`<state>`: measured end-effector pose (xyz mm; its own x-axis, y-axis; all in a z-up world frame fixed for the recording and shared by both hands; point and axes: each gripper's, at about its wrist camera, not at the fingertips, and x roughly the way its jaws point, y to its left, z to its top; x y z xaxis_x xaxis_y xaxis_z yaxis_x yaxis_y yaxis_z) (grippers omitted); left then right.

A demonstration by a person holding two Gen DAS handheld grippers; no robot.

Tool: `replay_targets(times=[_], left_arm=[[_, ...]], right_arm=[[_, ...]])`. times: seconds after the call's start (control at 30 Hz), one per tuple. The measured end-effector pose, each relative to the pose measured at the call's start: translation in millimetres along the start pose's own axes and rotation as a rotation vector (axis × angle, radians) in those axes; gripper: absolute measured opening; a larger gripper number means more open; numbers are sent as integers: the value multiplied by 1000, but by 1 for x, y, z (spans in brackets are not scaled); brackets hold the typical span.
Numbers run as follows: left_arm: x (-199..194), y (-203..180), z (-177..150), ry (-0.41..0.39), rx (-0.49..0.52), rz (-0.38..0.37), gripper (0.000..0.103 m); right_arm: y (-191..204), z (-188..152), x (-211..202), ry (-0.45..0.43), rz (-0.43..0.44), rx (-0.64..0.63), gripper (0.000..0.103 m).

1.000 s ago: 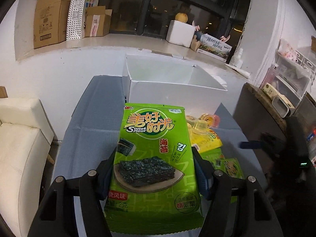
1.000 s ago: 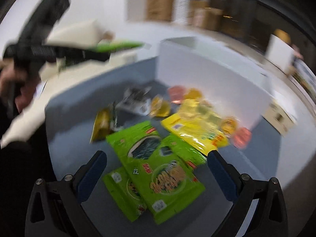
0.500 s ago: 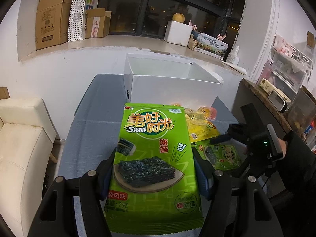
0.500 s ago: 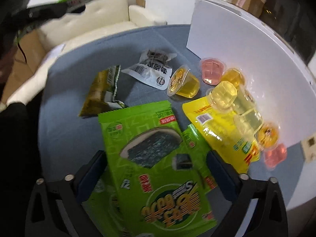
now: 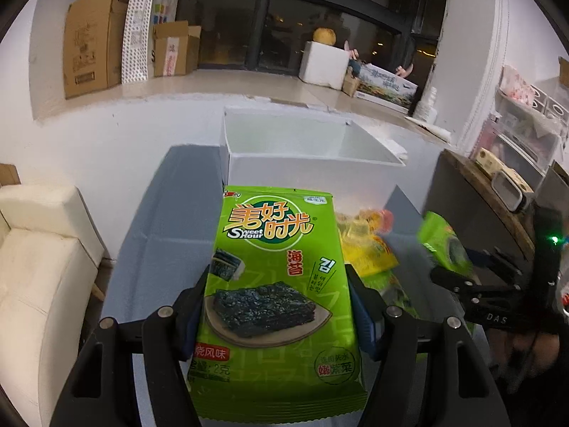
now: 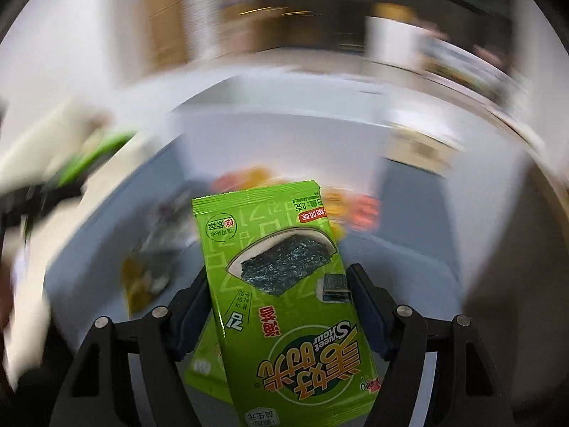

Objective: Organize snacks
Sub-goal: 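Lift the left packet while the right gripper grasps another green packet, then drop both green packets into the white box, opening both grippers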

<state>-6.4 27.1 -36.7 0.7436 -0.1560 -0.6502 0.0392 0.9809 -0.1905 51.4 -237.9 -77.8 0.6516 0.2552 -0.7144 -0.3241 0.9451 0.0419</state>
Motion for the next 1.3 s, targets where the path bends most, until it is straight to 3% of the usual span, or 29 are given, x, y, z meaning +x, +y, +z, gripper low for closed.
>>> replay_targets(times=[0.1, 0.23, 0.43, 0.6, 0.73, 0.8, 0.87, 0.93, 0.97, 1.07, 1.3], left_arm=[[2, -2, 6, -11, 1, -16, 72], [6, 0, 21, -40, -15, -23, 72], [32, -2, 67, -75, -18, -33, 72], [76, -3, 128, -70, -22, -43, 72], [117, -5, 171, -41, -25, 1, 73], [136, -7, 187, -3, -14, -32, 77], [147, -11, 194, 14, 24, -12, 103], [151, -12, 197, -2, 50, 24, 103], [152, -10, 196, 0, 47, 18, 103], [151, -2, 191, 10, 25, -3, 103], [133, -2, 179, -6, 13, -20, 103]], right_arm=[[-10, 0, -2, -15, 11, 122, 78], [-8, 21, -5, -55, -14, 135, 78], [-8, 91, 0, -118, -6, 134, 78], [-10, 162, 43, -114, 19, 173, 78], [-14, 206, 92, -53, 20, 173, 79], [-18, 216, 109, -13, 29, 194, 87], [-20, 225, 117, -17, -33, 175, 93], [-24, 230, 114, -62, -97, 167, 98], [-28, 230, 111, -79, -94, 178, 103], [-34, 229, 101, -90, -22, 188, 103], [-17, 214, 70, -111, -1, 77, 103]])
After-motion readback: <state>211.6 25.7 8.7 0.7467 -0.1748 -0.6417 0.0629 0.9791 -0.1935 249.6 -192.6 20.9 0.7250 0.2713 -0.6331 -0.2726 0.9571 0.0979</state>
